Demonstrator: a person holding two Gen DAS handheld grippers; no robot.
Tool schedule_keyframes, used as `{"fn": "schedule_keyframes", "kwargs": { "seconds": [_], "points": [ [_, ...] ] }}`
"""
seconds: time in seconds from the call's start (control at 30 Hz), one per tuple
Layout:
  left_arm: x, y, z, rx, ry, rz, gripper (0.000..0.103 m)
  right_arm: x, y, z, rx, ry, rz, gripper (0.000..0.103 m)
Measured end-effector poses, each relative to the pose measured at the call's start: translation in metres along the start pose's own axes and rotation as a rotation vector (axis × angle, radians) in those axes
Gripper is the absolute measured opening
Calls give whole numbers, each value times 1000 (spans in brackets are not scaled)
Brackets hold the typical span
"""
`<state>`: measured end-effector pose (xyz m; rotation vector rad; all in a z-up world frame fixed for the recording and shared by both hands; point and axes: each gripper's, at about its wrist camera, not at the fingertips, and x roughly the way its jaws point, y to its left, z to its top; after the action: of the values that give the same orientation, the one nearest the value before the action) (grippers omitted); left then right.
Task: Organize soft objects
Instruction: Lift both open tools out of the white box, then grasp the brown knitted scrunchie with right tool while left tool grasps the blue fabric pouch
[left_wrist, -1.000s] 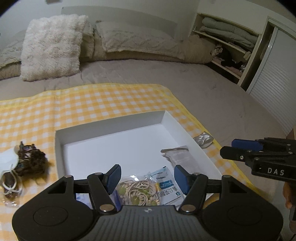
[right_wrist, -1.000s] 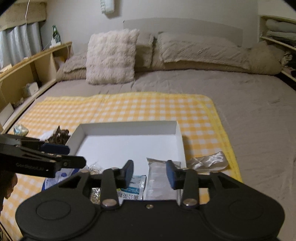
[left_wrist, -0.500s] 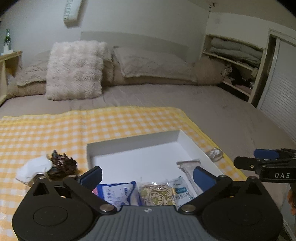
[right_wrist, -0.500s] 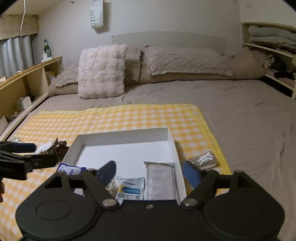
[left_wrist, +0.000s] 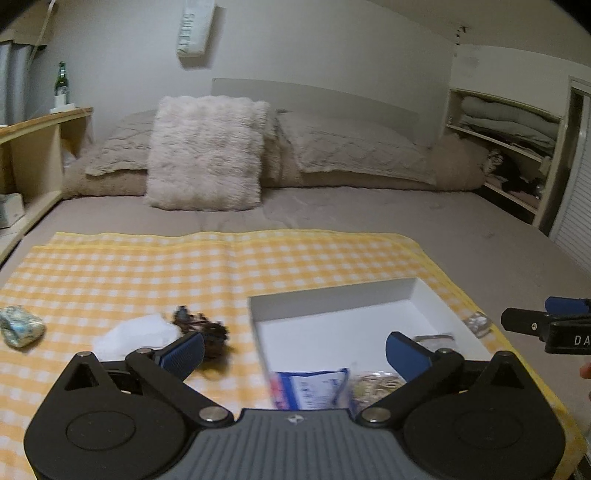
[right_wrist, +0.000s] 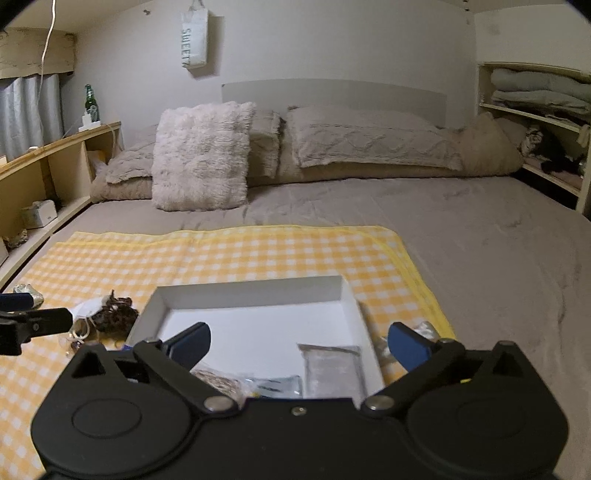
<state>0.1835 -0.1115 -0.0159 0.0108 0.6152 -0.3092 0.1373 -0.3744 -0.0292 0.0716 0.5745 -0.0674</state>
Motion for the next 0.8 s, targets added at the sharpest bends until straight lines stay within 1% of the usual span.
{"fn": "schedule_keyframes", "kwargs": {
  "seconds": [0.13,0.33,0.57,0.8],
  "points": [
    [-7,25,1,-22,-4,39,103,10,22,6,-33,0,29,103],
    [-18,63,4,-42,-23,131,103,26,61,16,-87,-9,71,103],
    [-30,113,5,-90,-41,234,103,41,111,25,-152,-11,134,103],
    [-34,162,4,-141,-31,337,103,55,152,32,-205,-17,187,103]
  ]
}}
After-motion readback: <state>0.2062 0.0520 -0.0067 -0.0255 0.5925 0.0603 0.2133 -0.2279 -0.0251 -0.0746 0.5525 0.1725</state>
